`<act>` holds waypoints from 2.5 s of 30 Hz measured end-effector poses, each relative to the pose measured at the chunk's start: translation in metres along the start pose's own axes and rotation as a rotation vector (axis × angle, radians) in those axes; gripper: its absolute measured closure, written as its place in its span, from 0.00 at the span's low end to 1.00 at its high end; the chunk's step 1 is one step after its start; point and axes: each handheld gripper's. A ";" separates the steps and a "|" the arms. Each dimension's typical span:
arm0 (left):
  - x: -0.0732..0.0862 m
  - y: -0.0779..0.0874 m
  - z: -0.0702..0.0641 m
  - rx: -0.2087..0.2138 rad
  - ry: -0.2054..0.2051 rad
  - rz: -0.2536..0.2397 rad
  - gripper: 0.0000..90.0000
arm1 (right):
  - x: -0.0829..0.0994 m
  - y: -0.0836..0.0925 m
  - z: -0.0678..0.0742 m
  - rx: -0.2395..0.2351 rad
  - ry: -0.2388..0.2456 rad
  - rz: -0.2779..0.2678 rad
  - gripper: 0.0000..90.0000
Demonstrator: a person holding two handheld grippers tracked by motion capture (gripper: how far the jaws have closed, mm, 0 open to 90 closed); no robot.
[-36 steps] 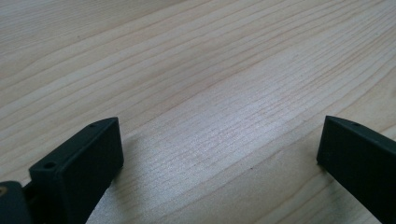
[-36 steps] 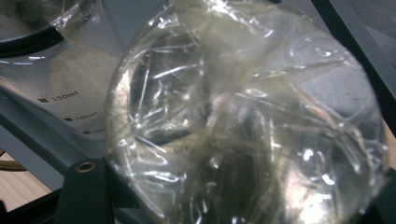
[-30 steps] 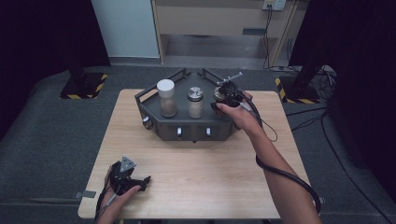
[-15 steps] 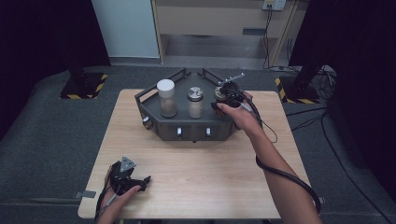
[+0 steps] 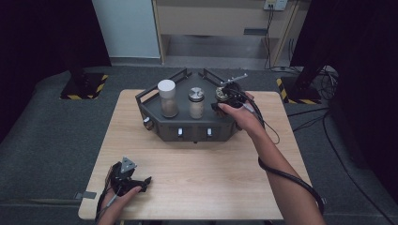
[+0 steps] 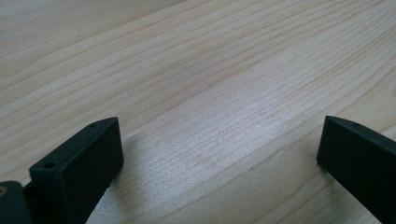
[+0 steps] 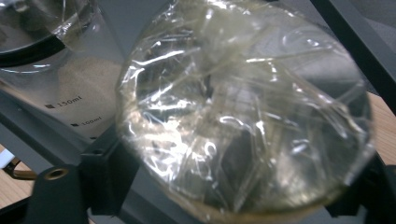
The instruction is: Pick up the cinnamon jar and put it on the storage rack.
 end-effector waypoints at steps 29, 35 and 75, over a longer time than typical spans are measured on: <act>0.000 0.000 0.000 0.000 0.000 0.001 0.00 | 0.037 0.064 -0.003 0.007 0.024 -0.120 0.06; 0.000 0.000 0.000 0.000 0.000 0.002 0.00 | 0.047 0.076 -0.006 0.005 0.021 -0.136 0.06; 0.000 0.000 0.000 0.000 0.000 0.002 0.00 | 0.093 0.098 -0.004 0.024 0.052 -0.118 0.06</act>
Point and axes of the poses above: each handheld gripper's, and its own axes: y roughly backward along the jaws, x roughly out of its underside, z roughly to its left, and after that the axes turned 3 degrees about -y, right-handed
